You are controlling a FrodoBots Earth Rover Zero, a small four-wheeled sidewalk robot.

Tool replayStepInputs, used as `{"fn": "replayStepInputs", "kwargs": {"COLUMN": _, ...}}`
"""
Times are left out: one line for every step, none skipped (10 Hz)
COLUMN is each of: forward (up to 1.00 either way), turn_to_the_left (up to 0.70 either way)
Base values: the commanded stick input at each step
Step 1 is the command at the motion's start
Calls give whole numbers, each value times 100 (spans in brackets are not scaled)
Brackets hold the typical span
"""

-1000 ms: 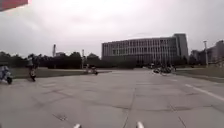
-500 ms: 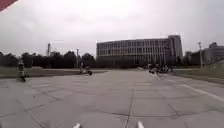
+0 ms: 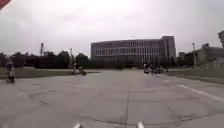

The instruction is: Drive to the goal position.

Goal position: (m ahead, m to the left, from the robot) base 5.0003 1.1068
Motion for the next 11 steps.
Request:
{"fn": "replayStepInputs", "kwargs": {"forward": 45, "turn_to_the_left": 0}}
{"fn": "replayStepInputs", "kwargs": {"forward": 45, "turn_to_the_left": 0}}
{"fn": "replayStepInputs", "kwargs": {"forward": 45, "turn_to_the_left": 0}}
{"fn": "replayStepInputs", "kwargs": {"forward": 45, "turn_to_the_left": 0}}
{"fn": "replayStepInputs", "kwargs": {"forward": 45, "turn_to_the_left": 0}}
{"fn": "replayStepInputs", "kwargs": {"forward": 45, "turn_to_the_left": 0}}
{"fn": "replayStepInputs", "kwargs": {"forward": 45, "turn_to_the_left": -18}}
{"fn": "replayStepInputs", "kwargs": {"forward": 45, "turn_to_the_left": -27}}
{"fn": "replayStepInputs", "kwargs": {"forward": 45, "turn_to_the_left": -27}}
{"fn": "replayStepInputs", "kwargs": {"forward": 45, "turn_to_the_left": -27}}
{"fn": "replayStepInputs", "kwargs": {"forward": 45, "turn_to_the_left": -27}}
